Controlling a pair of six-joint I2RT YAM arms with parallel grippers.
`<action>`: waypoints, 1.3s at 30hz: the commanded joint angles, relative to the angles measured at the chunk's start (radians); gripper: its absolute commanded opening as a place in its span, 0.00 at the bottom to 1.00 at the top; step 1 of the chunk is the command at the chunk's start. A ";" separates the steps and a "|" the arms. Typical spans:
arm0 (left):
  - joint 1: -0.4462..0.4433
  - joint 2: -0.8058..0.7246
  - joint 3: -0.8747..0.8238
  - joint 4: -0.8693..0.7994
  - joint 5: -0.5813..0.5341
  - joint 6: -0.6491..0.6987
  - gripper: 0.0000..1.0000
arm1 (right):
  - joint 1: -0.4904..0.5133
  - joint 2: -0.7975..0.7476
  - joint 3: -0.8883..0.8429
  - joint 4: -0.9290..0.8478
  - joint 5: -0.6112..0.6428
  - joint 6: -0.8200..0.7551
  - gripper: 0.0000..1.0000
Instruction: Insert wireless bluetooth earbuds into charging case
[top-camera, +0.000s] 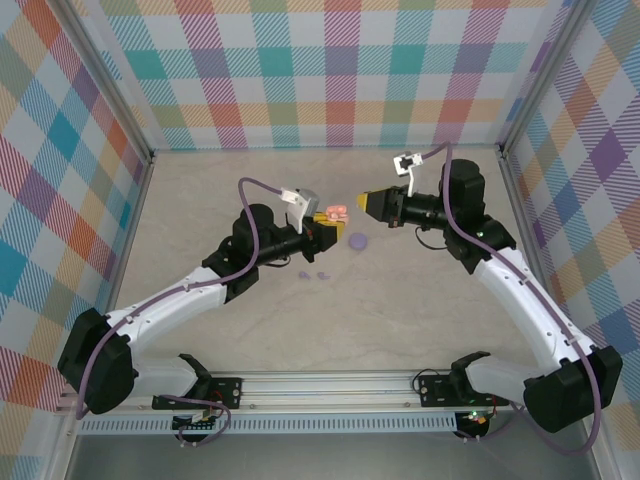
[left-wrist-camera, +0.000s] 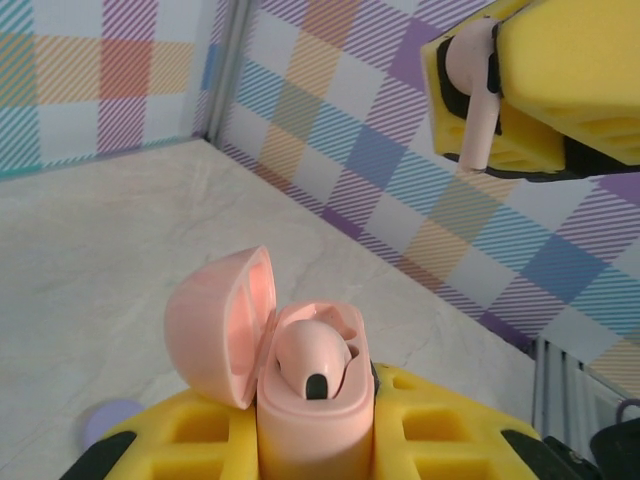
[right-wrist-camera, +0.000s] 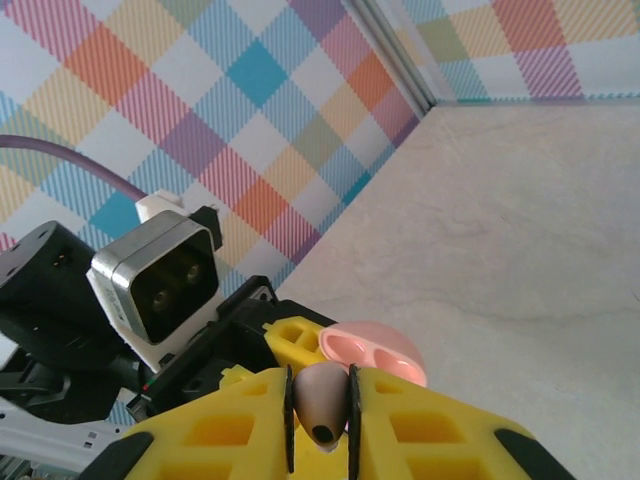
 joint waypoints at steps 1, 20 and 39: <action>-0.013 0.000 -0.008 0.127 0.089 -0.029 0.01 | 0.017 -0.025 0.019 0.062 -0.033 0.004 0.20; -0.014 -0.039 -0.015 0.173 0.122 -0.049 0.02 | 0.071 -0.016 0.041 0.054 -0.028 -0.028 0.21; -0.015 -0.055 -0.014 0.173 0.134 -0.049 0.02 | 0.085 -0.004 0.041 0.023 -0.010 -0.055 0.21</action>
